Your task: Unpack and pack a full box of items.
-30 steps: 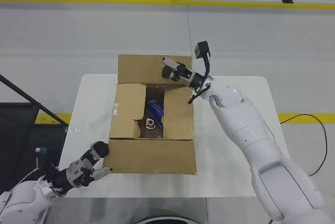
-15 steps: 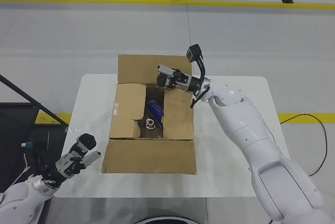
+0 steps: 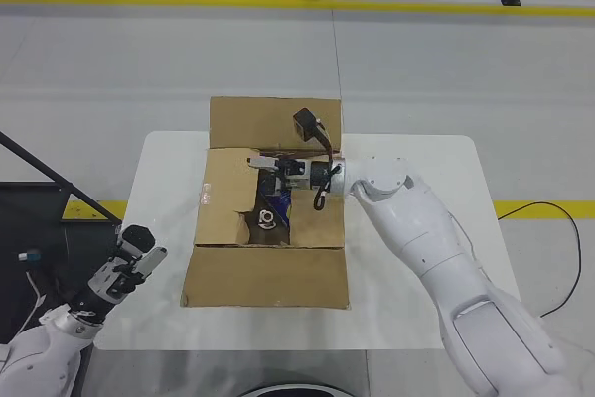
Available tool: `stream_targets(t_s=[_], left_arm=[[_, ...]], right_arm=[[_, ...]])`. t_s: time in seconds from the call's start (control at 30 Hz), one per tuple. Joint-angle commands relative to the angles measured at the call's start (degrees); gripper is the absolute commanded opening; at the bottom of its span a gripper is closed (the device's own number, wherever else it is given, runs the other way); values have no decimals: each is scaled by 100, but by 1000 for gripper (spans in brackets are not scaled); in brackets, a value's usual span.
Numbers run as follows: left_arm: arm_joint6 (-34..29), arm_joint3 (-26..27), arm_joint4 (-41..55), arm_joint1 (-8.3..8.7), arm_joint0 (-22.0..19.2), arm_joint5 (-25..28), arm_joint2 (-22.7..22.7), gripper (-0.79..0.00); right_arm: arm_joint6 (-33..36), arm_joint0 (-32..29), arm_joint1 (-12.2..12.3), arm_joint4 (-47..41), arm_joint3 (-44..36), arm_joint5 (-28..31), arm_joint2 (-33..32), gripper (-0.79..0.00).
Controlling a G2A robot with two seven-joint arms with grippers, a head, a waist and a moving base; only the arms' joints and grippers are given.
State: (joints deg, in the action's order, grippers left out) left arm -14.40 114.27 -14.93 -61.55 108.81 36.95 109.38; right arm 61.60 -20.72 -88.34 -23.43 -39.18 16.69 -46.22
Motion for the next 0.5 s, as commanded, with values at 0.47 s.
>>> stream_targets(t_s=[0.47], left_arm=[[28, 103, 27, -41, 94, 202, -58, 0]], right_arm=[[-78, -71, -277, -282, 411, 221, 142, 0]])
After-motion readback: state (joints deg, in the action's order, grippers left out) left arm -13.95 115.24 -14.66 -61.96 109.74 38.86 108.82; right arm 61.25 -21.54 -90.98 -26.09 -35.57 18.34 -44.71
